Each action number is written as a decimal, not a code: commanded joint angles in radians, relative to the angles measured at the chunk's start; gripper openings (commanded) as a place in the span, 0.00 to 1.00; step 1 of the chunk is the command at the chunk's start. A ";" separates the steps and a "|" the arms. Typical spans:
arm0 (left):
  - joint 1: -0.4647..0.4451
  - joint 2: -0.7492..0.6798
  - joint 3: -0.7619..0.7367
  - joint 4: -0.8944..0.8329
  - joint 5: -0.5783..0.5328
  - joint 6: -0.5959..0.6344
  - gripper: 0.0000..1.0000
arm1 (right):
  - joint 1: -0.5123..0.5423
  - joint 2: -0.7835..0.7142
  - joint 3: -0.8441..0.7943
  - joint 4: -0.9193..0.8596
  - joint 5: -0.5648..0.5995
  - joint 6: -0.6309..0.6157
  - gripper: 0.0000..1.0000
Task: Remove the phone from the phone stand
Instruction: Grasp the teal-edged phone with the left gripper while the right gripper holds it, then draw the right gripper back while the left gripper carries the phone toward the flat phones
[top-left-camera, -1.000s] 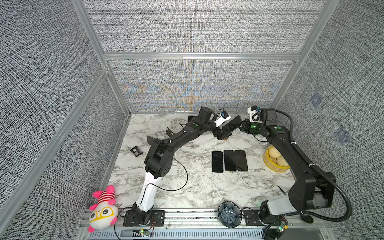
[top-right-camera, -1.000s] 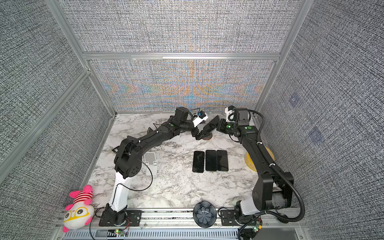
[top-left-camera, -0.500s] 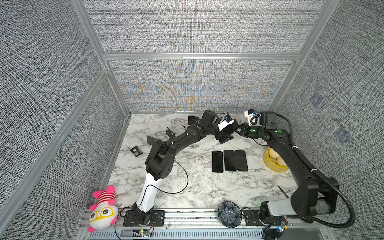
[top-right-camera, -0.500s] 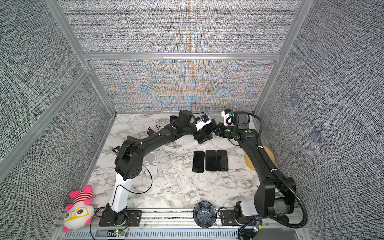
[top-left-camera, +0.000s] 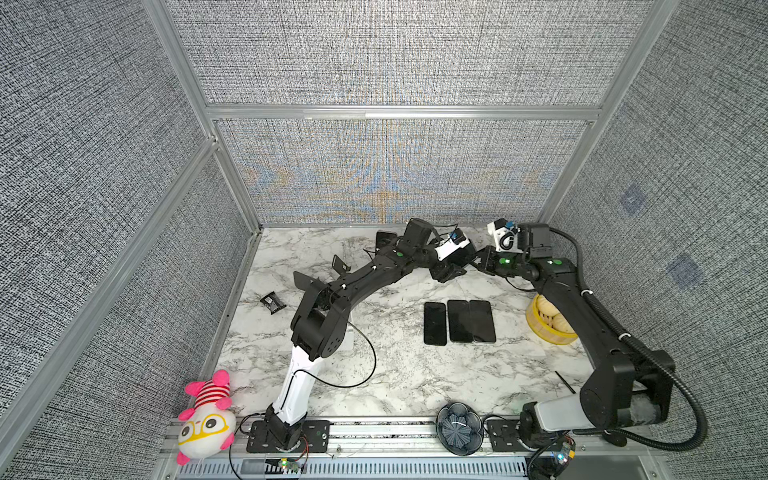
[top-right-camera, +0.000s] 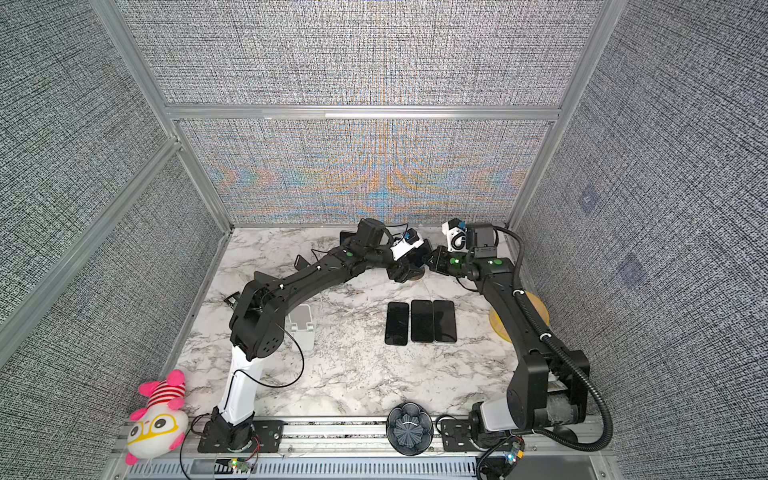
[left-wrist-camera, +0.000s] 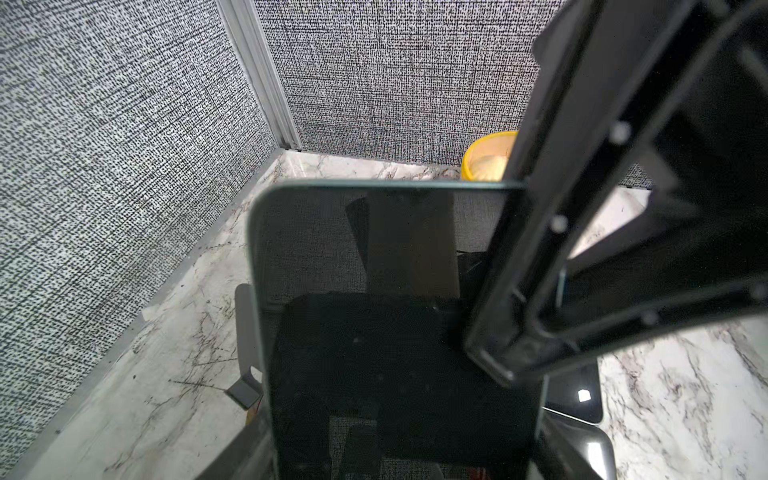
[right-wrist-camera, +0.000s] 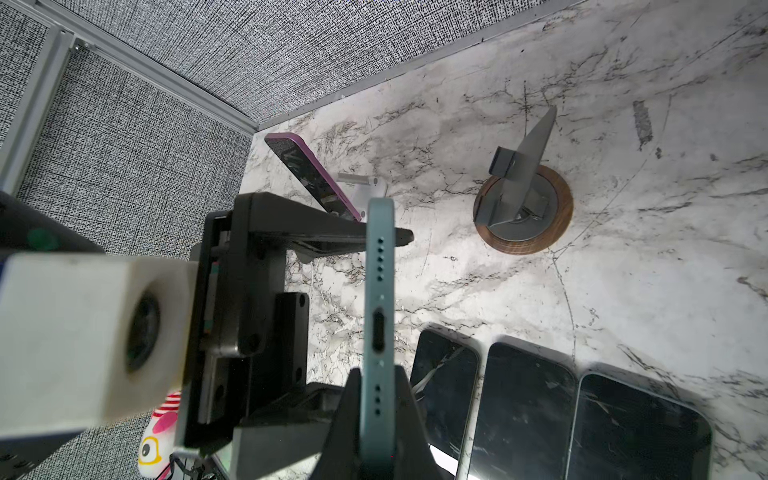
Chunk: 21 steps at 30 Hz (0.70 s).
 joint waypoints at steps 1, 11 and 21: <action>-0.001 0.003 0.007 -0.004 0.005 0.010 0.60 | 0.002 0.001 0.012 0.025 -0.029 -0.009 0.07; -0.002 -0.015 -0.012 -0.002 -0.018 -0.001 0.52 | 0.008 0.006 0.006 0.035 -0.041 -0.007 0.22; -0.001 -0.066 -0.057 0.034 -0.086 -0.079 0.43 | -0.002 -0.044 0.044 -0.087 0.009 -0.043 0.67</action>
